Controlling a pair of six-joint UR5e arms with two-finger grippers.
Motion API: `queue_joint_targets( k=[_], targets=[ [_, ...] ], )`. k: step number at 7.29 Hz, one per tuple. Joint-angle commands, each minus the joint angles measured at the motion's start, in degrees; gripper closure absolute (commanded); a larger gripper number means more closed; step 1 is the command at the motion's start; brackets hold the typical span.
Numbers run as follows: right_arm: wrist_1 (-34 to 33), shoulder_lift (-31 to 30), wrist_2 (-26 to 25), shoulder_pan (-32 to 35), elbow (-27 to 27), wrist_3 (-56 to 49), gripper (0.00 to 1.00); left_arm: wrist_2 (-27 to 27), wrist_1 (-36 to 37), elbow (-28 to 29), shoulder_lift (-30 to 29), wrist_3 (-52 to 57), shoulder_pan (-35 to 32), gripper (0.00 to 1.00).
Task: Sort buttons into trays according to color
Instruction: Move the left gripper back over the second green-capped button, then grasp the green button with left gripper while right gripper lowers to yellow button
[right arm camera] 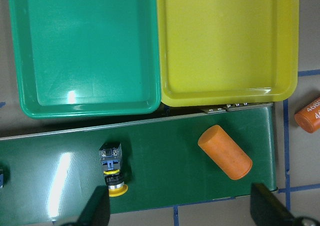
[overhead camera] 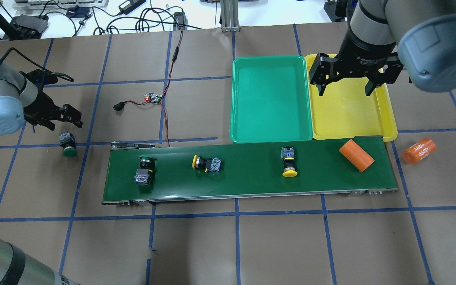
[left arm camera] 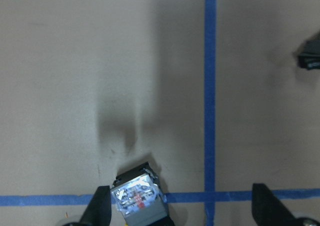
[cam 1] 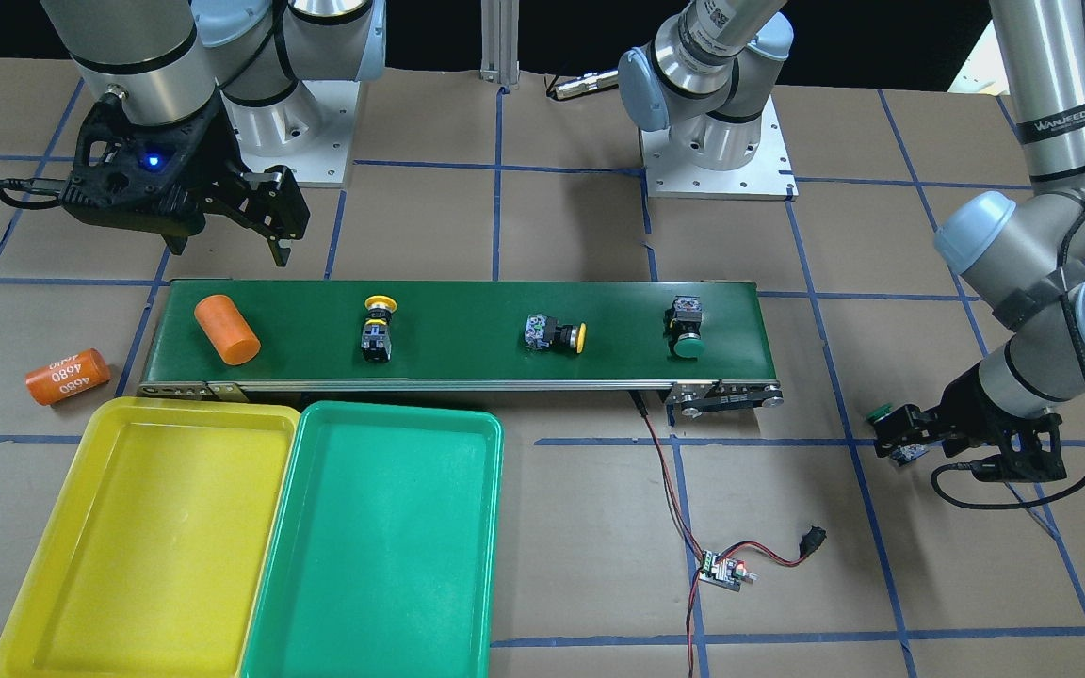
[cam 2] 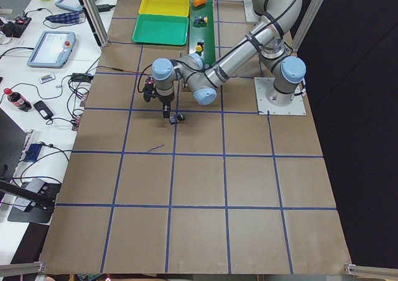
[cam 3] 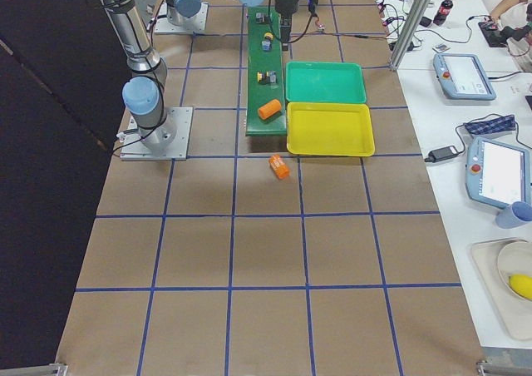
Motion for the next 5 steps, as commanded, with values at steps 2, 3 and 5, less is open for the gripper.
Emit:
queue_joint_targets(
  k=[2,3,5],
  targets=[
    [1.0,-0.4,-0.3,0.2,1.3,1.0,0.00,0.4,0.4,-0.6,-2.7,-0.2,0.7,0.00],
    [0.9,0.2,-0.3,0.1,4.3,1.0,0.00,2.3,0.4,-0.7,-3.1,-0.2,0.7,0.08],
    [-3.5,-0.4,-0.4,0.2,12.4,-0.2,0.00,2.0,0.4,-0.6,-3.0,-1.4,0.8,0.99]
  ],
)
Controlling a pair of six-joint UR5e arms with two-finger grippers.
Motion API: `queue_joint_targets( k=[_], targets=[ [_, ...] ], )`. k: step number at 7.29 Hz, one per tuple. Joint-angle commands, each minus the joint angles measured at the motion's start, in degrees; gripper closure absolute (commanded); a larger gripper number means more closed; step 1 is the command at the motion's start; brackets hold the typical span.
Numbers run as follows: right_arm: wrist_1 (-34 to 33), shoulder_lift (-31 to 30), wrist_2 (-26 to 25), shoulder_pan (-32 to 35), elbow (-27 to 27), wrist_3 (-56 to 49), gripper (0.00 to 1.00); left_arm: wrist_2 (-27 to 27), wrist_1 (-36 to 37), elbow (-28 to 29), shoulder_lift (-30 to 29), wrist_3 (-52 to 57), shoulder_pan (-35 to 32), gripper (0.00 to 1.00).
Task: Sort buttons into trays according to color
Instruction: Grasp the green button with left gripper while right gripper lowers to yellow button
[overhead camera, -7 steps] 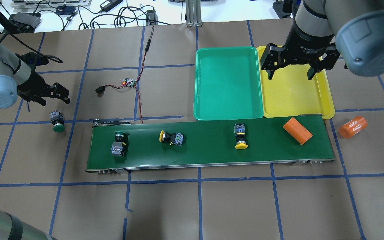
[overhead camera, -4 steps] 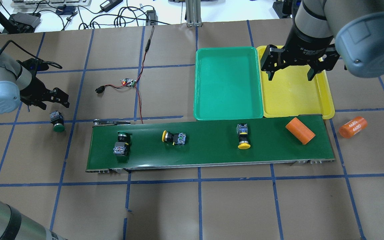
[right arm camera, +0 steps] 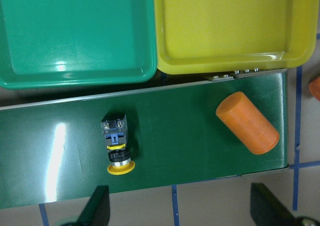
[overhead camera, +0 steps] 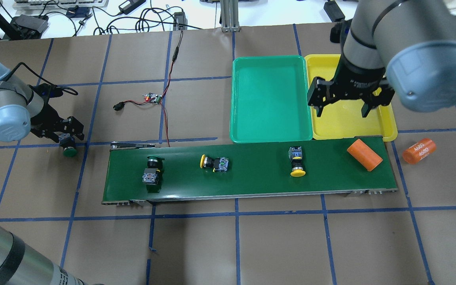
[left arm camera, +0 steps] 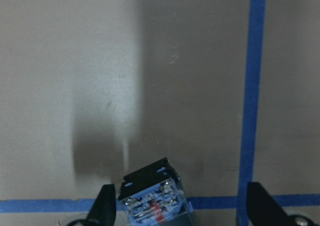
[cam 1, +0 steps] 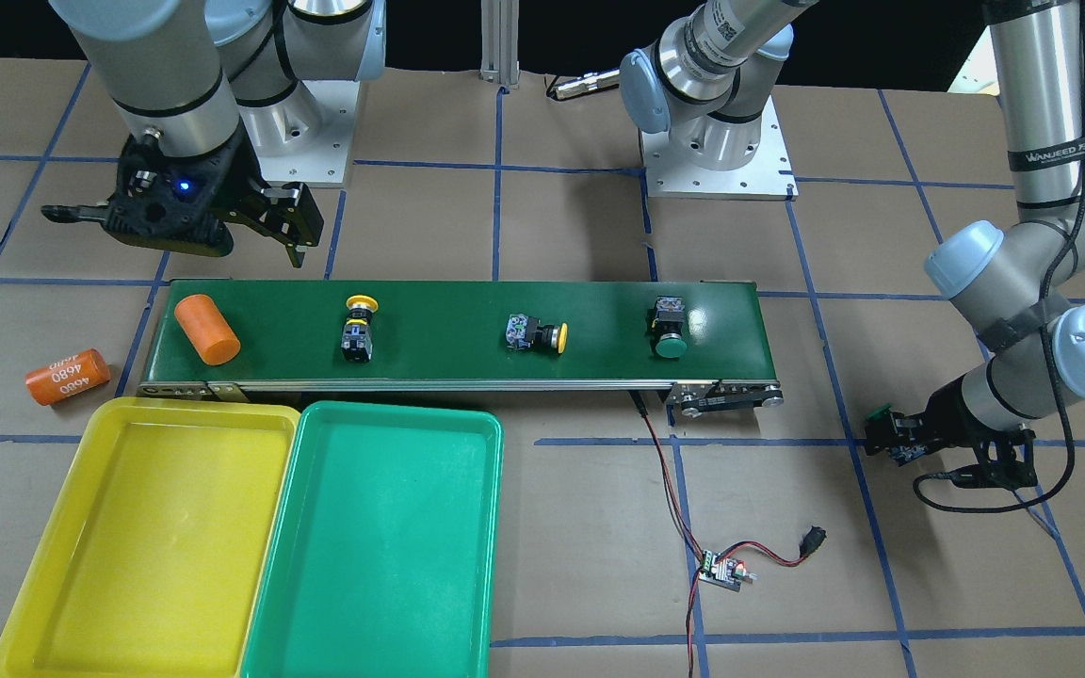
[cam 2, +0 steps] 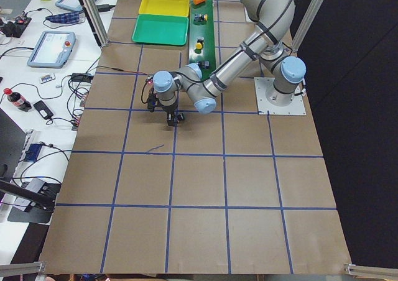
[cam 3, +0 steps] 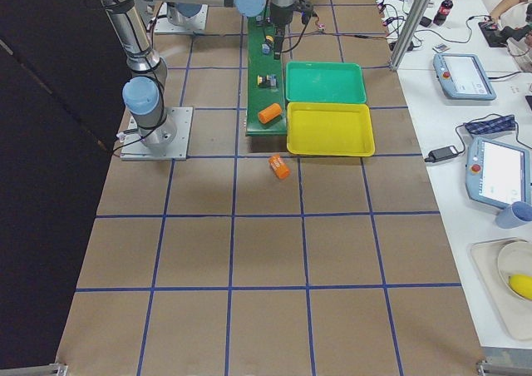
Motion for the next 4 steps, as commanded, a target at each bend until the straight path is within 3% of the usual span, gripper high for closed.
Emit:
queue_joint_targets(
  k=[1,3,4],
  targets=[
    [-6.5,-0.2,-0.1,0.0,8.9,-0.7,0.00,-0.3,0.0,0.2,0.6,-1.5,0.1,1.00],
    [-13.1,-0.2,0.5,0.0,15.7,-1.3,0.00,0.3,-0.7,1.3,3.0,-5.6,-0.4,1.00],
    [-16.2,-0.3,0.6,0.0,18.8,-1.2,0.00,0.5,-0.9,1.7,4.7,-13.6,-1.3,1.00]
  ],
)
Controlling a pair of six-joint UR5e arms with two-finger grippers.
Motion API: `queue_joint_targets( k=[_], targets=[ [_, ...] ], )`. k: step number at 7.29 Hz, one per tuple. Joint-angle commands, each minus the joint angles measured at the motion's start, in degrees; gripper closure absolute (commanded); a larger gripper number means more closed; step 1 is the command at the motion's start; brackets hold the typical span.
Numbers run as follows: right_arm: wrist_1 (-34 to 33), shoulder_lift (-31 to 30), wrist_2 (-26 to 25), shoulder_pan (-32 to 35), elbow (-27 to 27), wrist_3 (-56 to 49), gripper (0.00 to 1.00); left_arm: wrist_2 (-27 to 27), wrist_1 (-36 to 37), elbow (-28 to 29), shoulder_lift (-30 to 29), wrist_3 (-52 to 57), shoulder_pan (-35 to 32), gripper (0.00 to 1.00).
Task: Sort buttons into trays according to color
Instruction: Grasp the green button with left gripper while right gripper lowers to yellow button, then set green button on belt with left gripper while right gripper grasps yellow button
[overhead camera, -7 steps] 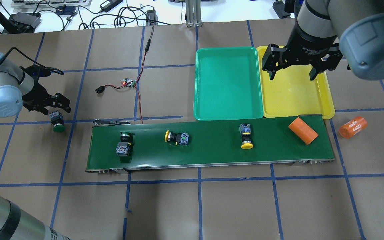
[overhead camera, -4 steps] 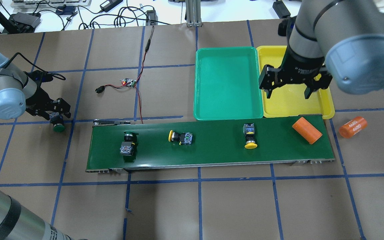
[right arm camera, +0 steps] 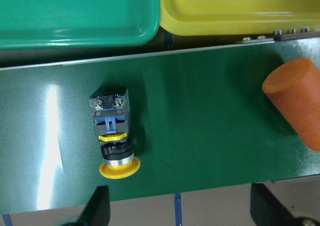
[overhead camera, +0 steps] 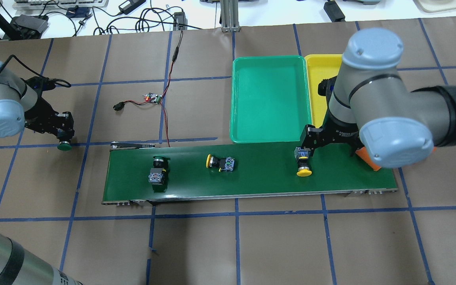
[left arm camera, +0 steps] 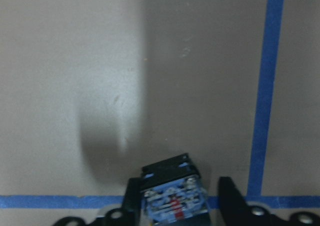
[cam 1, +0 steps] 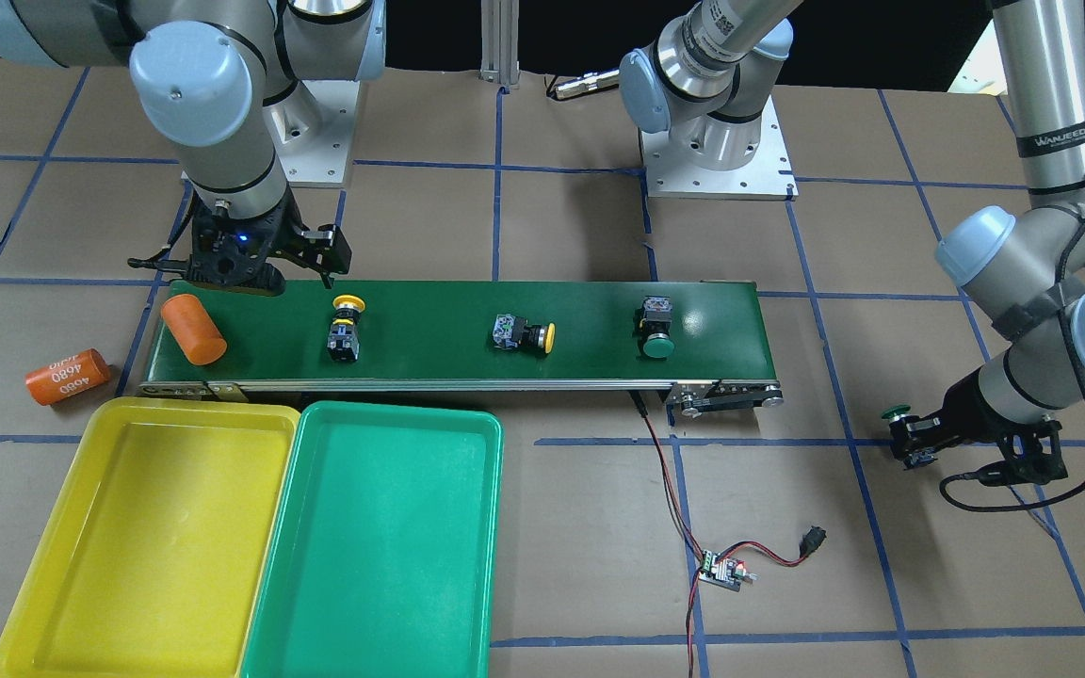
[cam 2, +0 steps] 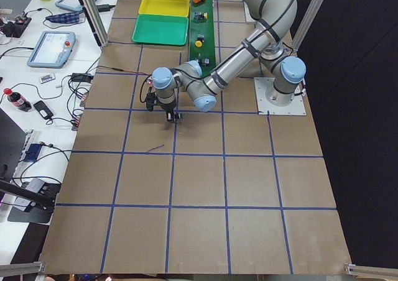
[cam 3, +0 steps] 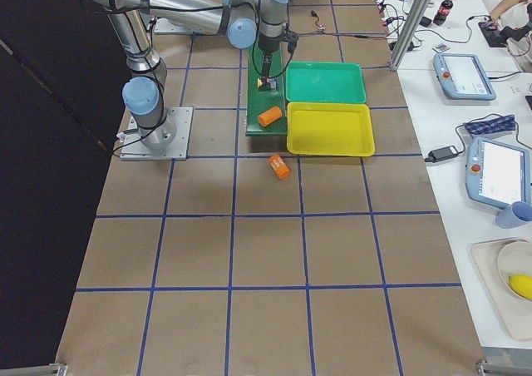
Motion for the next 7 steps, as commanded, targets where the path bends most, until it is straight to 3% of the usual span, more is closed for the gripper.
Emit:
queue_joint_targets(
  k=[1,4,6,7],
  targets=[
    [-7.3,0.0,0.4,0.0,6.9,-0.1,0.00,0.0,-4.2,1.2,4.3,-13.5,-1.9,1.00],
    [-12.7,0.4,2.2,0.0,8.2,-0.2,0.00,-0.5,-9.4,-2.3,11.6,-29.7,-7.6,1.00],
    [-14.1,0.9,2.2,0.0,8.3,-0.3,0.02,-0.4,-7.9,-10.4,16.9,-42.9,-10.8,1.00],
    [-14.1,2.0,2.1,0.0,8.2,-0.4,0.08,-0.5,-6.6,-13.8,18.8,-50.2,-12.0,1.00]
  ],
)
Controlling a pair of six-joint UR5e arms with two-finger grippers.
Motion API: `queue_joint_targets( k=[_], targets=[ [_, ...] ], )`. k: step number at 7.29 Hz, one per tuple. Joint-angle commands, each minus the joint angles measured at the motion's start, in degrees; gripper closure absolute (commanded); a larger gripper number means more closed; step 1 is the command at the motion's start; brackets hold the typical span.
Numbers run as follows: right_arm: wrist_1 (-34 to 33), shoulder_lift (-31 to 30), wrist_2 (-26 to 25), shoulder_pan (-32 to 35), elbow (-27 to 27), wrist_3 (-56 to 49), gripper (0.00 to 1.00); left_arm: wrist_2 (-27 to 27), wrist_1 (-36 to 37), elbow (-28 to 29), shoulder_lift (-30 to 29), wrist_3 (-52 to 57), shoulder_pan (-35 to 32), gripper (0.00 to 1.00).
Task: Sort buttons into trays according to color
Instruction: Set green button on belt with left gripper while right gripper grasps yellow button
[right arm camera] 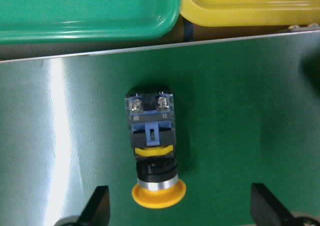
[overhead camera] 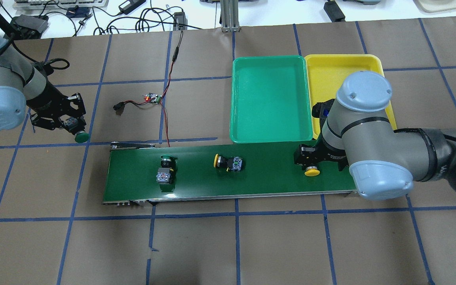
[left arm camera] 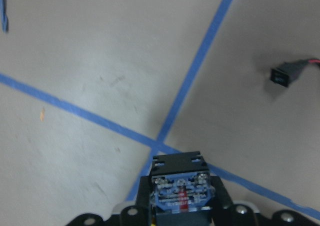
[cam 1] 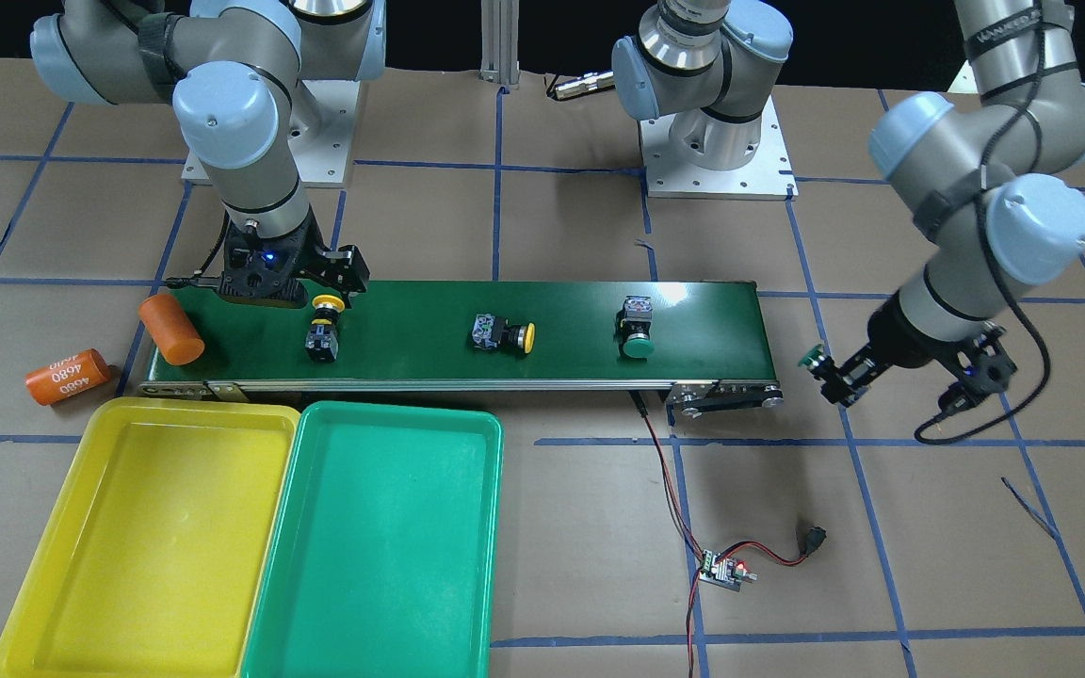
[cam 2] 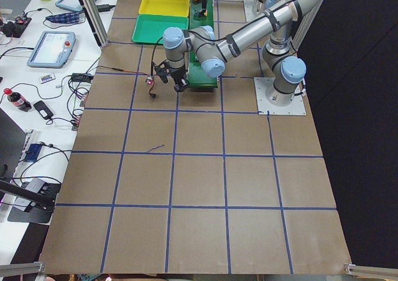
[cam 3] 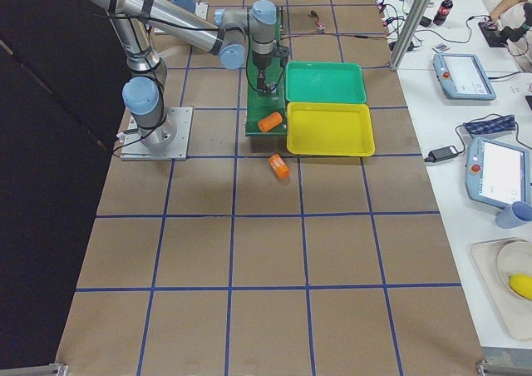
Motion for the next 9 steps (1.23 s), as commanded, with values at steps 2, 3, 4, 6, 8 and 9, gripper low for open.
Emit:
queue_joint_targets(
  k=[2,3,4,6,8,9],
  targets=[
    [-0.3,2.0,-0.3,-0.1,-0.1,-0.6,0.24,-1.0,2.1,-7.7,5.1,-20.9,-3.1,1.00],
    [-0.3,2.6,-0.4,-0.3,-0.2,-1.9,0.38,-1.0,2.2,-8.0,5.5,-27.9,-4.6,1.00],
    [-0.3,2.7,-0.7,-0.3,-0.2,-2.7,0.56,-1.7,2.7,-8.7,5.5,-31.3,-6.9,1.00],
    [-0.4,2.7,-0.8,-0.5,-0.4,-2.9,0.83,-1.6,4.0,-9.1,5.2,-41.1,-8.0,1.00],
    [-0.3,2.6,-1.0,-1.2,-1.7,-3.2,0.93,-1.7,4.1,-9.0,5.3,-43.2,-8.0,0.50],
    [-0.2,2.9,-1.0,-2.4,-4.2,-3.8,0.93,-1.6,4.0,-9.0,5.6,-44.4,-8.0,0.01]
  ],
)
